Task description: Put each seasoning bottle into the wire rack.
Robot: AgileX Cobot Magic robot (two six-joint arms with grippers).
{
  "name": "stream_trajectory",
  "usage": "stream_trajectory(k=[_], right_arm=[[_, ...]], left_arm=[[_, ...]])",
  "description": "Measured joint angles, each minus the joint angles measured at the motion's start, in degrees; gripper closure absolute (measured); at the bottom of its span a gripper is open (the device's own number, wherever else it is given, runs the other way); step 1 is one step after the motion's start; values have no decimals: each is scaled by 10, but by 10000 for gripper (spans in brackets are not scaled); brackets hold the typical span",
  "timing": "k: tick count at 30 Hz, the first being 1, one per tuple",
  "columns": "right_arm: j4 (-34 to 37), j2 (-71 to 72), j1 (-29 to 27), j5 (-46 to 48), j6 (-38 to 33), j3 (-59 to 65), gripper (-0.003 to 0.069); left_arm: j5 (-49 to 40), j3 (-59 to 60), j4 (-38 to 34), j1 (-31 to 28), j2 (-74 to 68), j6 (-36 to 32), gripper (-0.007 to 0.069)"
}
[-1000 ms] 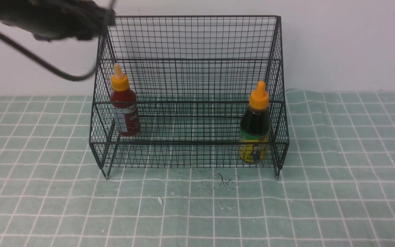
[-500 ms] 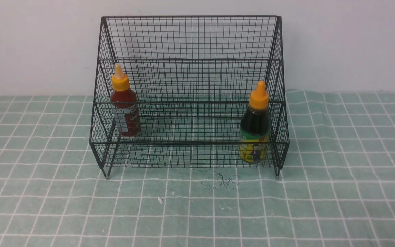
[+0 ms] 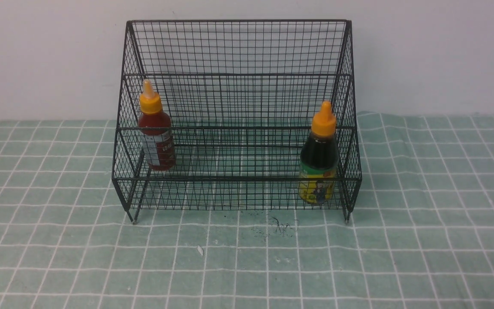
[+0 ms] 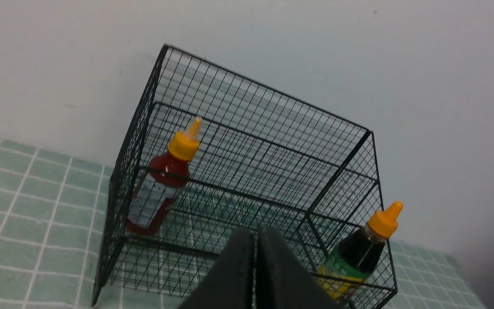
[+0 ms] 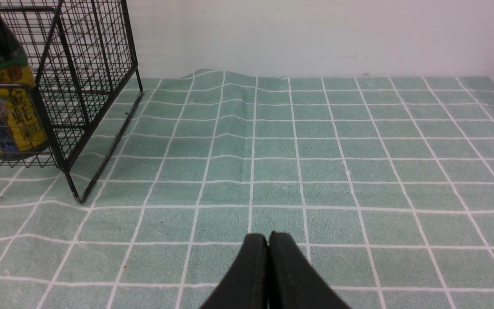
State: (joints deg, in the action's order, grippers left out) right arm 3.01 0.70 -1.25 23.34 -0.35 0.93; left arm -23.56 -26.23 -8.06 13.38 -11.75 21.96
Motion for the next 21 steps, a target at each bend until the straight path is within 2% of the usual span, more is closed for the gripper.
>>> stream_trajectory(k=[3, 7, 11, 16, 21], right_arm=[[0, 0, 0, 0, 0, 0, 673], [0, 0, 0, 0, 0, 0, 673], [0, 0, 0, 0, 0, 0, 673], [0, 0, 0, 0, 0, 0, 673], [0, 0, 0, 0, 0, 0, 673]], left_arm=[[-2, 0, 27, 0, 3, -39, 631], [-8, 1, 101, 0, 4, -99, 631], [-10, 16, 131, -3, 10, -125, 631], [0, 121, 88, -73, 70, -199, 631], [44, 239, 43, -125, 121, -237, 631]])
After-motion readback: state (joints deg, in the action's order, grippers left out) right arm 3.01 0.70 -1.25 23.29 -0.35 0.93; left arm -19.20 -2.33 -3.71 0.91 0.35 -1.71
